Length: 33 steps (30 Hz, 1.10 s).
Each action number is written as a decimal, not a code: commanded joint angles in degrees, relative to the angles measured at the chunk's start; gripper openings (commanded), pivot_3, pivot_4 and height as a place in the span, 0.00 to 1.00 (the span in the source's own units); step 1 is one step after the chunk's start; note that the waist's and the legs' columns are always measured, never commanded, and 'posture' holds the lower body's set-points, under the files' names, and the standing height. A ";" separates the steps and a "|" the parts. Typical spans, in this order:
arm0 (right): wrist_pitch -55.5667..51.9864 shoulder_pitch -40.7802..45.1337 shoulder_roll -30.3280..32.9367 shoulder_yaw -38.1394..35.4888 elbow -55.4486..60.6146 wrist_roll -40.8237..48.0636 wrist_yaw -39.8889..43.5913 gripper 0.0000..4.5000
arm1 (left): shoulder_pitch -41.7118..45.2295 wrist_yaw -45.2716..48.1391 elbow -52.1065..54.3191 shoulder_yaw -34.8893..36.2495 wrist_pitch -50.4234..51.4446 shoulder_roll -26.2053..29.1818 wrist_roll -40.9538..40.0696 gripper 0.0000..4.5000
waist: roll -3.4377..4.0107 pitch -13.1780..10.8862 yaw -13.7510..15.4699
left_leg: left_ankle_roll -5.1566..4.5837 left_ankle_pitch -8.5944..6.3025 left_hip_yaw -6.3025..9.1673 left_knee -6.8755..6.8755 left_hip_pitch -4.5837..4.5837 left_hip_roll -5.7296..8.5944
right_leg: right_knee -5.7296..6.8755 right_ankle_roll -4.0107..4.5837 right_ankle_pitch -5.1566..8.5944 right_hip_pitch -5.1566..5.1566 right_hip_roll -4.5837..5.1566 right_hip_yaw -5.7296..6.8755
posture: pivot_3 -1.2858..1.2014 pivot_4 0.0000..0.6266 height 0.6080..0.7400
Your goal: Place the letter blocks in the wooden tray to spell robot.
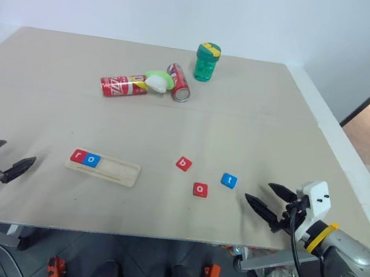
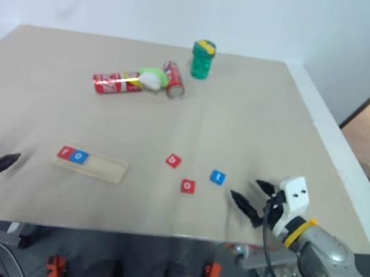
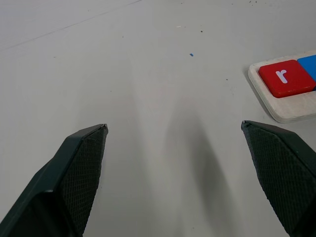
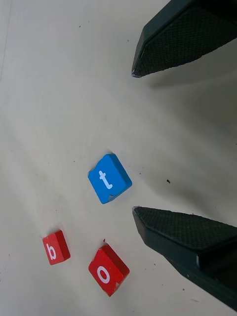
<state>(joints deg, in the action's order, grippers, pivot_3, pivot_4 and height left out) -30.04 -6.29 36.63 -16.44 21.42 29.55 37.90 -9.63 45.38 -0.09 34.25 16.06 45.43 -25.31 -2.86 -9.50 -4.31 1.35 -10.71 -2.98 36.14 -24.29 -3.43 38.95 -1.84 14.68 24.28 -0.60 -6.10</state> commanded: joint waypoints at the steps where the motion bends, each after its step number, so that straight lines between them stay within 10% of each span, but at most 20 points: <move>1: -0.50 1.55 1.38 -0.49 2.68 0.27 -0.11 0.96 | 1.77 1.38 -1.44 0.58 -2.79 1.07 0.21 1.00 | 0.00 0.00 0.00 | 0.00 0.00 0.00 0.00 0.00 0.00 | 0.00 0.00 0.00 0.00 0.00 0.01 | 0.52 0.24 1.00; 11: 1.94 3.13 1.48 0.66 3.02 -0.27 2.41 0.96 | 6.24 6.34 -4.47 -4.65 -9.99 1.46 2.12 1.00 | -0.02 -0.01 0.04 | 0.00 0.00 -0.01 -0.03 -0.01 -0.02 | 0.02 0.03 0.01 0.01 -0.02 0.08 | 0.52 0.24 1.00; 21: 11.46 20.86 5.75 15.96 -5.74 -1.08 28.49 0.96 | 30.99 29.57 -9.40 -27.19 -11.90 6.52 4.93 1.00 | -0.02 -0.04 0.05 | -0.08 0.07 -0.01 0.15 0.02 0.12 | 0.02 0.08 -0.14 -0.12 -0.11 0.15 | 0.52 0.24 1.00; 33: 13.96 29.03 3.12 21.63 -10.81 -3.67 32.49 0.96 | 49.36 47.12 -26.37 -47.25 -20.72 3.84 10.20 1.00 | 0.03 -0.07 0.32 | -0.15 -0.16 0.49 0.18 -0.41 0.09 | 0.15 -0.17 0.04 0.10 -0.43 0.28 | 0.52 0.24 1.00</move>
<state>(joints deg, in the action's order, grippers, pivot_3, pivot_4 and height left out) -16.85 21.76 40.07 5.91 9.84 25.60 70.59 37.93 91.87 -24.84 -11.81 -1.42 48.54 -15.68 -2.83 -9.57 -3.99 1.19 -10.86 -2.44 36.35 -24.72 -3.34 39.11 -2.01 14.72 24.38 -1.04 -5.79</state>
